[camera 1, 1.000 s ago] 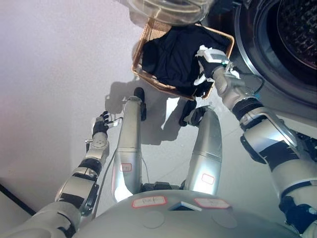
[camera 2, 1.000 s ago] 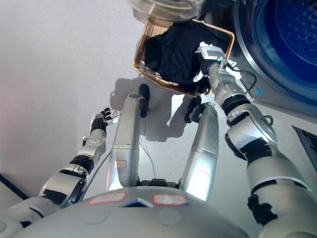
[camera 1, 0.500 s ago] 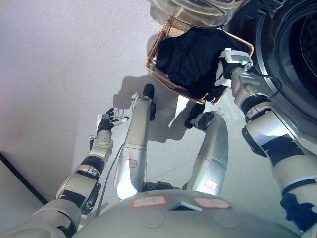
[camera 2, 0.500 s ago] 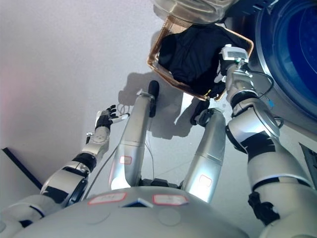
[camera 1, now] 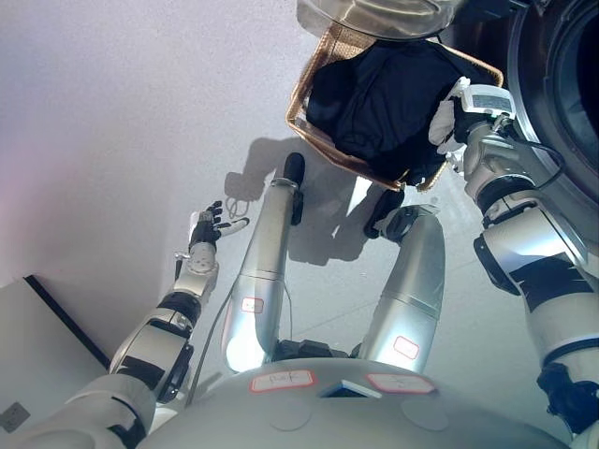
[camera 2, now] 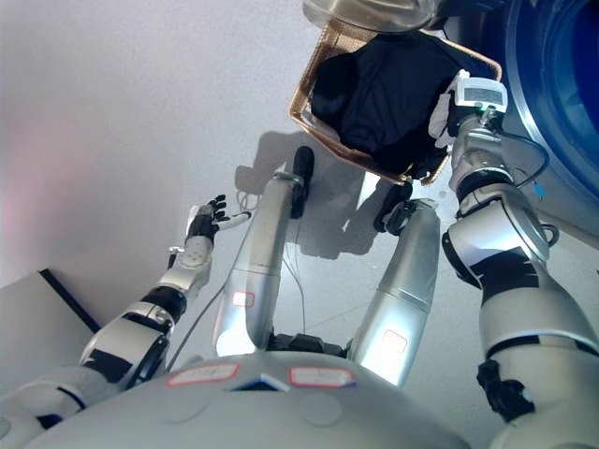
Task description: Put the clothes in the basket into the washing machine.
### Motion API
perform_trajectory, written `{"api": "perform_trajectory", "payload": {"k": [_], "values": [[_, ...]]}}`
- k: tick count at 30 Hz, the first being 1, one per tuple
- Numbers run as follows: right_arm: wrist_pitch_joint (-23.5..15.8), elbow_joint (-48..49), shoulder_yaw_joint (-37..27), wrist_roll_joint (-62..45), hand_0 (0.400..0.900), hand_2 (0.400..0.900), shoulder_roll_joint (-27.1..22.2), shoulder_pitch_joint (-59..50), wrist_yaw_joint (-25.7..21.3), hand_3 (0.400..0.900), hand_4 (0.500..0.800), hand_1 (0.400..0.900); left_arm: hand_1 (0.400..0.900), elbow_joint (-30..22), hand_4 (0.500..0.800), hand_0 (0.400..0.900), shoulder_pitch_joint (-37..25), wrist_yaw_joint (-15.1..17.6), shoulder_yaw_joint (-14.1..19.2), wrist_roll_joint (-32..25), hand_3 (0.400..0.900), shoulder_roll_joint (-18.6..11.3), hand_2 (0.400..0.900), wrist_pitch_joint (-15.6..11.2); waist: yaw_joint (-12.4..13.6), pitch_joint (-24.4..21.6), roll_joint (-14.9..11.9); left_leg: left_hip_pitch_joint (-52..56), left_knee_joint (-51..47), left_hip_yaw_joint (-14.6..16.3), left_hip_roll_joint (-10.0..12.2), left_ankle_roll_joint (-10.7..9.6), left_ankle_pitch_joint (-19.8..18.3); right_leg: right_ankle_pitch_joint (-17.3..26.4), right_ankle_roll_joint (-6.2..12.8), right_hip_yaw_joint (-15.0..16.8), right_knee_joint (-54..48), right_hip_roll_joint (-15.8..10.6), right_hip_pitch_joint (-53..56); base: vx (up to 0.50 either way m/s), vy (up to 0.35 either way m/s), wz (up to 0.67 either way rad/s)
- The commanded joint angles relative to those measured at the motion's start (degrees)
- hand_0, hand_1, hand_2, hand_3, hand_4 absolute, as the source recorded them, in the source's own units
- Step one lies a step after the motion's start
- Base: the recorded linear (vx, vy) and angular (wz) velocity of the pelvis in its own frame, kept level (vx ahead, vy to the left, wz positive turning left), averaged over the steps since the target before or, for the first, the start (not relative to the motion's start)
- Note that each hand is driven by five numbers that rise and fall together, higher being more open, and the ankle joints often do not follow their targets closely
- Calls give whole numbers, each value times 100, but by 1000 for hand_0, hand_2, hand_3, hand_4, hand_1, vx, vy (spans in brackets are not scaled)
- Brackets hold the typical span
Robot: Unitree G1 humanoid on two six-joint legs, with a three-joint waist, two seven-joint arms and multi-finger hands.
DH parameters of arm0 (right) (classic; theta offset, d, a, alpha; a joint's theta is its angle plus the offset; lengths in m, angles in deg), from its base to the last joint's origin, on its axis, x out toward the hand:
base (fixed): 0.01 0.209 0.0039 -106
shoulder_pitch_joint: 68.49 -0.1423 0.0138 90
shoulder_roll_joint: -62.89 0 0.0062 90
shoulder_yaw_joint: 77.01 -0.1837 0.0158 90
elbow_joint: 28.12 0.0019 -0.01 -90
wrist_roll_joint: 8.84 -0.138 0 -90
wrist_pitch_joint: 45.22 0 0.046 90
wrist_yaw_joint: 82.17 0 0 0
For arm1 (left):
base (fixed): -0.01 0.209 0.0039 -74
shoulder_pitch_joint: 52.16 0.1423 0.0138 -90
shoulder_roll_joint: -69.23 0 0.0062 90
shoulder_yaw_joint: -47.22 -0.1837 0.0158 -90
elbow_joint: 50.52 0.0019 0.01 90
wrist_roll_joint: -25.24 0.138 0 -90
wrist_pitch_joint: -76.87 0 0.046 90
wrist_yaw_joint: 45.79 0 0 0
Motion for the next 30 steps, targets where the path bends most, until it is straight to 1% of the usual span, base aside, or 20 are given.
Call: {"api": "perform_trajectory", "payload": {"k": [1,9,10,11,12,23,30], "values": [[388,-291,43,85,900,900,-750,-191,-172,900,800,900,900,190,800,900,-4,204,-42,227,900,4,900,-72,-31,32,390,157,-273,-62,-74,14,6,276,347,12,-465,251,330,0,0,0],[380,-228,68,41,900,900,-780,-335,-190,900,800,900,900,112,800,900,20,255,-37,211,900,-18,900,-72,-35,99,413,102,-238,-50,-107,8,1,277,333,35,-421,243,275,0,0,0],[381,-228,68,41,743,743,-781,-336,-190,743,706,743,900,112,800,900,19,255,-37,211,900,-18,900,-72,-35,99,413,100,-237,-49,-107,8,1,277,333,36,-419,242,273,0,0,0],[380,-217,74,23,543,543,-787,-362,-208,543,586,543,900,110,800,900,11,266,-30,212,900,-25,900,-70,-42,110,411,88,-236,-51,-111,6,5,281,329,37,-415,245,265,0,0,0],[385,-201,79,18,400,400,-791,-391,-216,400,500,400,900,119,800,900,12,272,-11,205,900,-28,900,-70,-52,120,410,80,-233,-46,-107,3,5,281,325,38,-412,244,260,0,0,0],[410,-60,145,-54,400,400,-604,-645,-390,400,500,400,900,230,800,900,-3,344,97,116,900,-72,900,-63,-172,165,346,52,-215,-27,-83,5,-16,342,297,60,-450,284,233,2,8,-4],[425,-64,70,-119,400,400,-510,-598,-484,400,500,400,900,183,800,900,14,362,121,131,900,-109,900,-92,-184,180,334,289,-494,0,-24,18,64,452,316,40,-673,322,422,-2,3,-5]]}}
